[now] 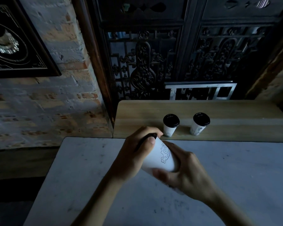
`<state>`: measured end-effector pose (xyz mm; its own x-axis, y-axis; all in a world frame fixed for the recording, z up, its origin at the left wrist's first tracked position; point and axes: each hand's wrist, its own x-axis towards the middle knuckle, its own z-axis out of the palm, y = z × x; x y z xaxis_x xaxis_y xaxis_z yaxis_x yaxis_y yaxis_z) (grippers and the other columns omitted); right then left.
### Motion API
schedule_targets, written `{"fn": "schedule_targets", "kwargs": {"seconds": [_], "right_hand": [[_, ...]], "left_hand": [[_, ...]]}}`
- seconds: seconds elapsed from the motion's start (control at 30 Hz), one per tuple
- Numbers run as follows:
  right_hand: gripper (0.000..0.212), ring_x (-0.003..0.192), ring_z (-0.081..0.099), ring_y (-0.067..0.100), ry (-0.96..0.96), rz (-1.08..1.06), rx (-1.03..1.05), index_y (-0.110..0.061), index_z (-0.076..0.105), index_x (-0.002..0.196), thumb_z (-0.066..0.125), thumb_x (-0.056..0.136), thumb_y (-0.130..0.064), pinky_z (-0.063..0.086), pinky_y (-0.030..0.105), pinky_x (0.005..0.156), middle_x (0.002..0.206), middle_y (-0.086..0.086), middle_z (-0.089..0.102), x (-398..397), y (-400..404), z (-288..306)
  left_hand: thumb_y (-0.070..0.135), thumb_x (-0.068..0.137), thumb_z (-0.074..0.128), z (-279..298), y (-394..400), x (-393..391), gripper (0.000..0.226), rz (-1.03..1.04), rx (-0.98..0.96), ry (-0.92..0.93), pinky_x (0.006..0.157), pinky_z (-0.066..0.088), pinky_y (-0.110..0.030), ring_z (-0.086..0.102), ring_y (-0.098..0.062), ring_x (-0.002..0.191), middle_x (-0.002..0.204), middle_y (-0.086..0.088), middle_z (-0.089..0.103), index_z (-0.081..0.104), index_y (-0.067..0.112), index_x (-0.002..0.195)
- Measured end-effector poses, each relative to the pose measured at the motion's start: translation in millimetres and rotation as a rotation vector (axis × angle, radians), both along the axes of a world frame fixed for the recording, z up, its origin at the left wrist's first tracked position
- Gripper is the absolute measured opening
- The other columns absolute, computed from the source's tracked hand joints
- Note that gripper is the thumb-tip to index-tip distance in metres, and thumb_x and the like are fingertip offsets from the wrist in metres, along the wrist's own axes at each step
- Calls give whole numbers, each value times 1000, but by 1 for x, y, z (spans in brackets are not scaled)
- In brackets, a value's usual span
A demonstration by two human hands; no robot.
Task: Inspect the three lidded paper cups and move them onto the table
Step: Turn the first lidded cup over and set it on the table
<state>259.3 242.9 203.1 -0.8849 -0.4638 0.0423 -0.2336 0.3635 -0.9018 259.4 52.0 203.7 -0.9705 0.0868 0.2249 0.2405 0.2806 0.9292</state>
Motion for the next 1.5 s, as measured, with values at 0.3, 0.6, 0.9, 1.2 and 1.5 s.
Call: {"fn": "schedule_targets", "kwargs": {"seconds": [0.3, 0.6, 0.9, 1.2, 1.5], "right_hand": [[56, 59, 63, 1, -297, 42, -65, -19, 63, 120, 85, 72, -37, 49, 20, 54, 74, -16, 73, -11, -8, 3], [66, 68, 64, 0, -387, 17, -138, -15, 64, 120, 84, 63, -40, 49, 16, 61, 81, -11, 71, -14, -6, 3], [58, 65, 67, 34, -886, 198, -541, -8, 79, 106, 89, 69, -53, 59, 38, 58, 92, 26, 71, -13, 2, 5], [86, 90, 67, 20, 62, -95, 506, -52, 18, 143, 73, 78, -58, 52, 37, 72, 105, -21, 55, -4, -18, 15], [70, 76, 74, 8, -342, -101, -151, -20, 60, 131, 85, 66, -30, 59, 27, 64, 94, 1, 79, -13, -7, 15]], "left_hand": [[50, 88, 49, -1, -1, -14, 44, 15, 117, -101, 89, 47, -21, 70, -16, 104, 103, 0, 77, 74, 19, 105], [48, 91, 49, -1, -2, -17, 41, -50, 115, -84, 93, 47, -23, 69, -14, 109, 110, 4, 77, 73, 20, 111], [41, 95, 49, 2, -2, -25, 41, -72, 146, -20, 100, 48, -50, 70, -27, 112, 117, 0, 78, 76, 16, 113], [36, 86, 58, -2, 10, -38, 29, 162, 173, -132, 80, 49, -12, 71, -6, 97, 98, 12, 79, 82, 22, 95], [35, 95, 53, 7, 3, -38, 39, 4, 233, -131, 102, 49, -24, 71, -9, 115, 114, 1, 81, 79, 14, 113]]}}
